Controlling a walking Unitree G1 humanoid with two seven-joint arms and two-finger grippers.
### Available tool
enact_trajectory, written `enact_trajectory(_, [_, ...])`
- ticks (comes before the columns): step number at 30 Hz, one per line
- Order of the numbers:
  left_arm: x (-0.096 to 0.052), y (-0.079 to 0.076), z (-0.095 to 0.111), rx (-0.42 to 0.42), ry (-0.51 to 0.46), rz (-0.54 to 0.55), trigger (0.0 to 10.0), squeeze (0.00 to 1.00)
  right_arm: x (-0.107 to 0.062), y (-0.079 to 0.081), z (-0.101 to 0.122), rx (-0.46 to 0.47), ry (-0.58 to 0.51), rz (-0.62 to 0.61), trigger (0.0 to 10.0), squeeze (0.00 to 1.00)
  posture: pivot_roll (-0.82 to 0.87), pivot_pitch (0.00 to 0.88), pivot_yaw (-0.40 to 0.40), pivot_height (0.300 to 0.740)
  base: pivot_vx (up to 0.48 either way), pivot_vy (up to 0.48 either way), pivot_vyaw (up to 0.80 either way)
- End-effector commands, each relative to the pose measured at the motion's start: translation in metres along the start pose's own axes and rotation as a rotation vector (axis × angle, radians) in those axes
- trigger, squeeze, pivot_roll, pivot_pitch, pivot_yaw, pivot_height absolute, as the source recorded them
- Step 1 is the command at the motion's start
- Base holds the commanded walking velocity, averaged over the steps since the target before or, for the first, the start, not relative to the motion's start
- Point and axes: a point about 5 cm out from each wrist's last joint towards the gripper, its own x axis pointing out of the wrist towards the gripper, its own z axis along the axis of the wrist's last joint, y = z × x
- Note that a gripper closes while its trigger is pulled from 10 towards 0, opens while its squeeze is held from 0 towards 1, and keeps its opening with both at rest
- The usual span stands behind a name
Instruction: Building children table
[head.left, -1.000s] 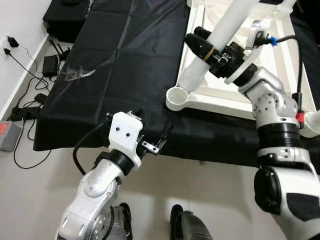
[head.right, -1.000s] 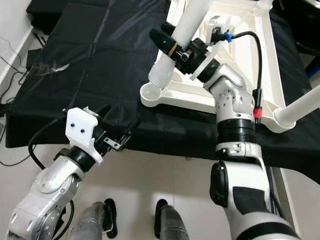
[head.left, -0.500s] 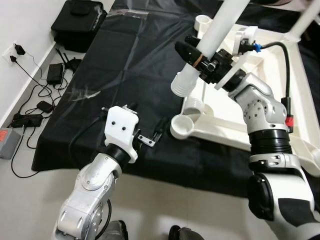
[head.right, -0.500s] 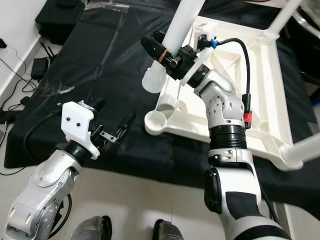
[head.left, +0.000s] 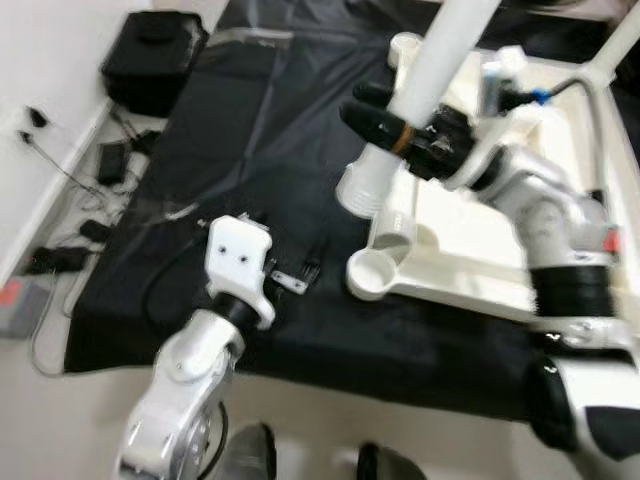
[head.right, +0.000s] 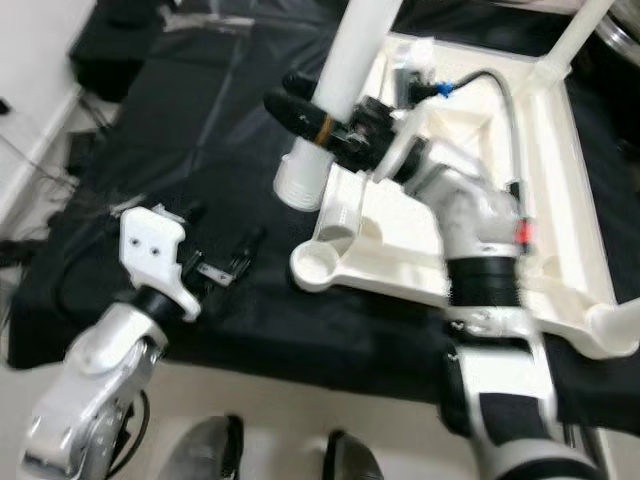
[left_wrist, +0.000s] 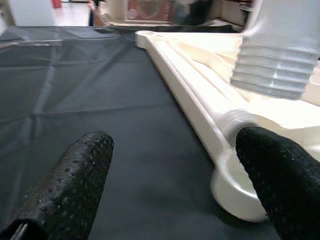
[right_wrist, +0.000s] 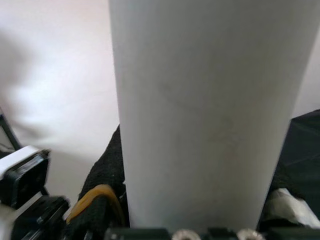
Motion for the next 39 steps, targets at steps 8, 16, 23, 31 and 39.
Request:
enact_trajectory(8, [-0.036,-0.019,-0.031,-0.051,0.187,-0.192,10.0,0.00,-0.003,-0.004,-0.006,-0.036,0.052,0.057,10.0,0.00,0.20,0.280,-0.072,0.740,0.000,0.000,0.00])
enact_trajectory(16, [-0.060,-0.023,-0.036,-0.065,0.245,-0.223,10.0,0.00,0.027,-0.017,-0.016,-0.051,0.055,-0.044,10.0,0.00,0.21,0.321,-0.080,0.740,0.000,0.000,0.07])
enact_trajectory(23, [-0.059,-0.025,-0.033,-0.059,0.232,-0.202,10.0,0.00,0.033,-0.018,-0.019,-0.060,0.050,-0.061,10.0,0.00,0.21,0.337,-0.081,0.740,0.000,0.000,0.77])
enact_trajectory(31, [-0.061,-0.026,-0.030,-0.073,0.227,-0.199,10.0,0.00,0.011,-0.014,-0.009,-0.008,0.039,0.073,10.0,0.00,0.20,0.358,-0.081,0.740,0.000,0.000,0.00])
enact_trajectory(39, [-0.068,-0.028,-0.031,-0.095,0.249,-0.217,10.0,0.00,-0.022,-0.014,-0.002,-0.067,0.037,0.124,10.0,0.00,0.23,0.353,-0.070,0.740,0.000,0.000,0.00])
